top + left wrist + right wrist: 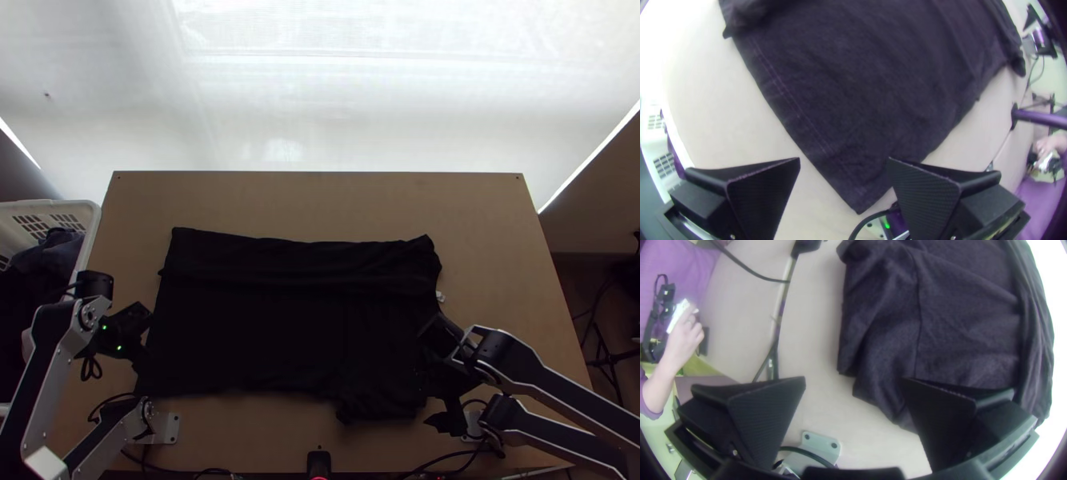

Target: Fold the t-shirt

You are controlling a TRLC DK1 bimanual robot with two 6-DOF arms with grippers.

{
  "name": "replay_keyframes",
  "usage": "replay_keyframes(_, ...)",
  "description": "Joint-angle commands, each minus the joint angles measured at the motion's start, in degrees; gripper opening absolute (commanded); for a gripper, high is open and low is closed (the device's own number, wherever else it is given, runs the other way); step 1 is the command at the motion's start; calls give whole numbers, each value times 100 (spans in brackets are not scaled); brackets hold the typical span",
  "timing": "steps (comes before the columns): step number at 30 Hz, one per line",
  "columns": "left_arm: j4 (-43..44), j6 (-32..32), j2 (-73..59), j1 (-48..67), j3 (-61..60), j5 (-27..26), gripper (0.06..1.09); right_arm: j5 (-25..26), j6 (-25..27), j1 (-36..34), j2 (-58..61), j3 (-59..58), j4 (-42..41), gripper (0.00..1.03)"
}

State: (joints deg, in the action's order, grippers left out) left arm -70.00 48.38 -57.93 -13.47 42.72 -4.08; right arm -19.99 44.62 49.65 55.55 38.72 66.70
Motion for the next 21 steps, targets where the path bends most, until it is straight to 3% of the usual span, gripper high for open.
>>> replay_keyframes(1,663,-1938,-1282,-199,580,-928,100,-40,-32,-25,-220,127,-104,98)
replay_keyframes(3,206,-1929,-1721,-533,764,-1587,100,-40,-24,-25,-343,162,-95,98)
replay_keyframes(6,21,-1867,-2012,-1034,799,-1552,97,-40,-32,-52,-361,180,-43,98)
replay_keyframes(10,-910,-1226,-2556,-1694,896,-1579,94,-40,-32,-78,-405,153,-16,98)
replay_keyframes(14,-1104,-944,-2302,-1896,791,-1420,94,-40,-24,-104,-405,153,-16,98)
replay_keyframes(21,-752,-786,-2117,-1764,351,-515,95,-40,-24,-104,-317,241,-95,98)
